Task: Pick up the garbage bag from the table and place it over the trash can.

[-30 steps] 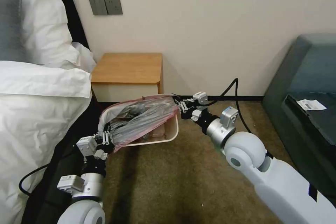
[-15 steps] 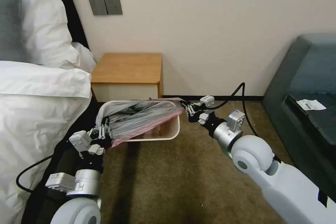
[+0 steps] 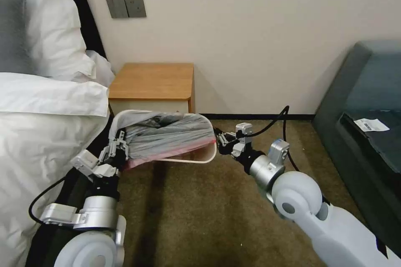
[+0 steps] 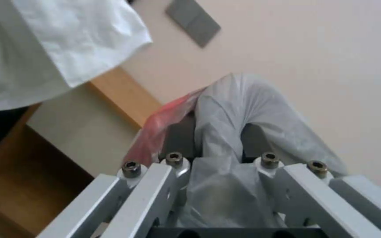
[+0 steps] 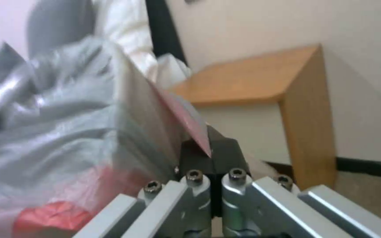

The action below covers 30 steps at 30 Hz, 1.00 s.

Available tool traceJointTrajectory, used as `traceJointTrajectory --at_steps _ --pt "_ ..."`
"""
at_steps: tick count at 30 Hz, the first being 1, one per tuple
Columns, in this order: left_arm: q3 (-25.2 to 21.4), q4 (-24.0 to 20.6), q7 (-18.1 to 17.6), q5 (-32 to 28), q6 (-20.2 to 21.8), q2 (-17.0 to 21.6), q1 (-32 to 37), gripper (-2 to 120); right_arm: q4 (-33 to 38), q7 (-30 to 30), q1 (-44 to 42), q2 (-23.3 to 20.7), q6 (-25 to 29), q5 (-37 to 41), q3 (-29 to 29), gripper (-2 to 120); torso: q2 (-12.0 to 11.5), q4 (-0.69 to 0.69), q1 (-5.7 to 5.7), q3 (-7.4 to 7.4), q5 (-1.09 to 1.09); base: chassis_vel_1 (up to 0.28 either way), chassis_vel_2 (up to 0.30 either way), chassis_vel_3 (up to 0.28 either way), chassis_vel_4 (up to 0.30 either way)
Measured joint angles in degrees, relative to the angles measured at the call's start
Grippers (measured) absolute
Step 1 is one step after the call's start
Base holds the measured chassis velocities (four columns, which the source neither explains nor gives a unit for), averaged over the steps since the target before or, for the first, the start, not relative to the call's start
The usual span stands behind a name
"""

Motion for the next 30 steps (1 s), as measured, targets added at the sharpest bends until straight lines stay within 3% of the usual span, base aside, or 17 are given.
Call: traceJointTrajectory --at_steps 6,14,21,30 --pt "-0.51 1.92 -1.19 -0.60 -0.06 -1.90 -1.60 14 4.16 1.44 -3.28 1.69 1.03 -0.15 0.96 0 0.00 -0.01 0.00 0.00 0.00 0.000 0.000 0.000 0.000" --pt "-1.12 3.90 -1.16 0.60 -0.06 -2.16 -1.89 14 6.59 -1.00 -7.15 1.72 1.96 -7.57 4.11 0 0.00 -0.01 0.00 0.00 0.00 0.000 0.000 0.000 0.000" --pt "-0.80 2.37 -1.16 0.21 -0.05 -2.20 -1.53 14 3.96 -1.33 -5.96 0.67 0.56 -14.18 3.97 0 0.00 -0.01 0.00 0.00 0.00 0.000 0.000 0.000 0.000" --pt "-0.41 0.30 -1.47 -3.40 0.74 -2.20 -1.29 14 -2.05 -0.80 -3.47 -0.35 -0.80 -29.41 0.62 0 0.00 -0.01 0.00 0.00 0.00 0.000 0.000 0.000 0.000"
